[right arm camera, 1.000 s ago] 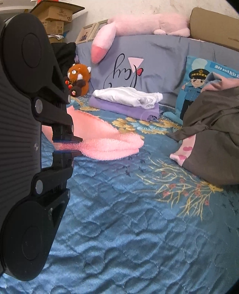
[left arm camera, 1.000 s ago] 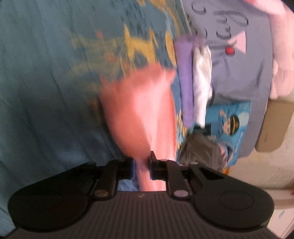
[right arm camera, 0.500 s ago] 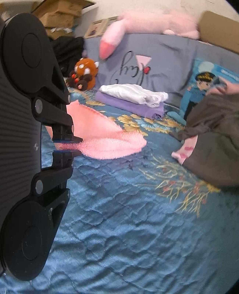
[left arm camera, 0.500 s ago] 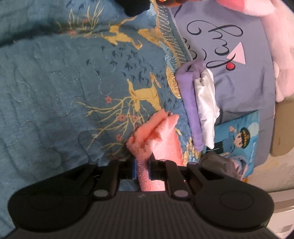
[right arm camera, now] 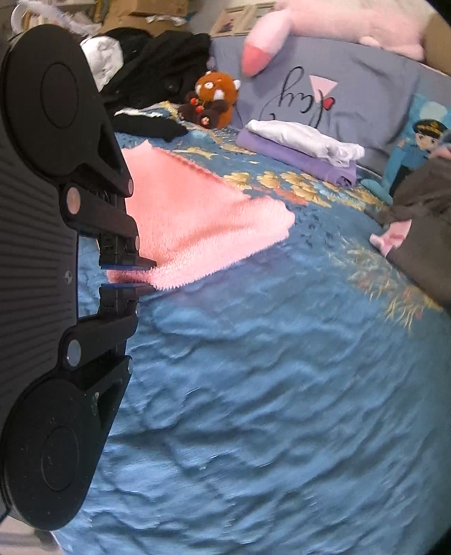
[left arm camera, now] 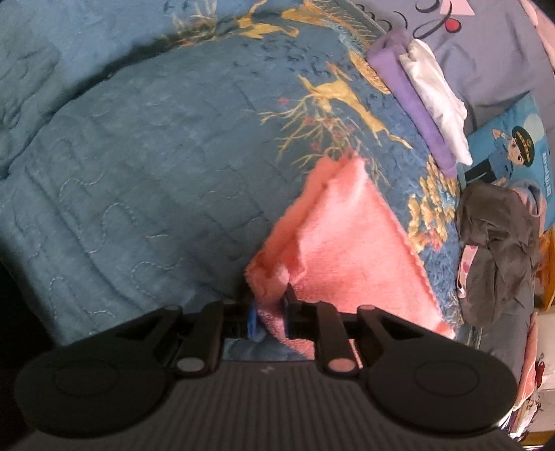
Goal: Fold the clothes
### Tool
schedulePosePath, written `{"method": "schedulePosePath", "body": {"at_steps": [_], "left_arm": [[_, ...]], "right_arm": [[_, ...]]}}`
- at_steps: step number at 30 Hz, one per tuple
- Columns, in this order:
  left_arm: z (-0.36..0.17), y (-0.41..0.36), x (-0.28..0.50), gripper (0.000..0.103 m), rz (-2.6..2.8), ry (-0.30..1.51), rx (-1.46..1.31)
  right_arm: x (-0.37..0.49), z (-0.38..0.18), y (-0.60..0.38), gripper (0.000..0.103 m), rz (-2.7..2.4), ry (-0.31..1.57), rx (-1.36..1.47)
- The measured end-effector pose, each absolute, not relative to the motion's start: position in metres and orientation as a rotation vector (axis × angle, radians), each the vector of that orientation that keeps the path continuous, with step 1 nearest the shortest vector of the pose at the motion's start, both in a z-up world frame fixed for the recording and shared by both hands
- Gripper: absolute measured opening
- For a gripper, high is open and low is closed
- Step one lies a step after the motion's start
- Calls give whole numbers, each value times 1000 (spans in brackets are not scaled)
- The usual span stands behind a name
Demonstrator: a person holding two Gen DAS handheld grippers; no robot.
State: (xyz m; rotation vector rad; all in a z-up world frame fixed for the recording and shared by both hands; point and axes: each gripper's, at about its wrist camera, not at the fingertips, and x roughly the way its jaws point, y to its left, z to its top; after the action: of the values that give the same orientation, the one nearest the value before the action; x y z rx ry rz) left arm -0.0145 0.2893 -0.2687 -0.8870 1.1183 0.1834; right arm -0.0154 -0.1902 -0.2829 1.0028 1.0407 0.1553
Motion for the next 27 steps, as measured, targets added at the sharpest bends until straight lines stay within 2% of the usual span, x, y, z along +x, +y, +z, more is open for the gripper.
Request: {"method": "schedulePosePath", "body": {"at_steps": [5,9,10,13,16,20,27], "left_arm": [[-241,301,-32,21,267,1037,-796],[-224,320,-42,21,216,980,-856],[-219,321,-42,25,189,967,-860],[-203,310,-39,30,123,944,-812],[-193,299,-38,30,81,932,-783],[-185,295,-39,30,98,915,-740],[-188,333,-53,30,76,823,-722]], "right_arm": [[-17,-284,-188,6,149,1036,987],[-18,-283,-188,7,140,1030,994],[-18,-282,-189,7,140,1028,997],[-21,-279,-191,7,143,1020,1004],[-20,-268,-188,7,146,994,994],[-7,-233,-170,7,168,921,856],[33,-183,-94,7,318,858,586]]}}
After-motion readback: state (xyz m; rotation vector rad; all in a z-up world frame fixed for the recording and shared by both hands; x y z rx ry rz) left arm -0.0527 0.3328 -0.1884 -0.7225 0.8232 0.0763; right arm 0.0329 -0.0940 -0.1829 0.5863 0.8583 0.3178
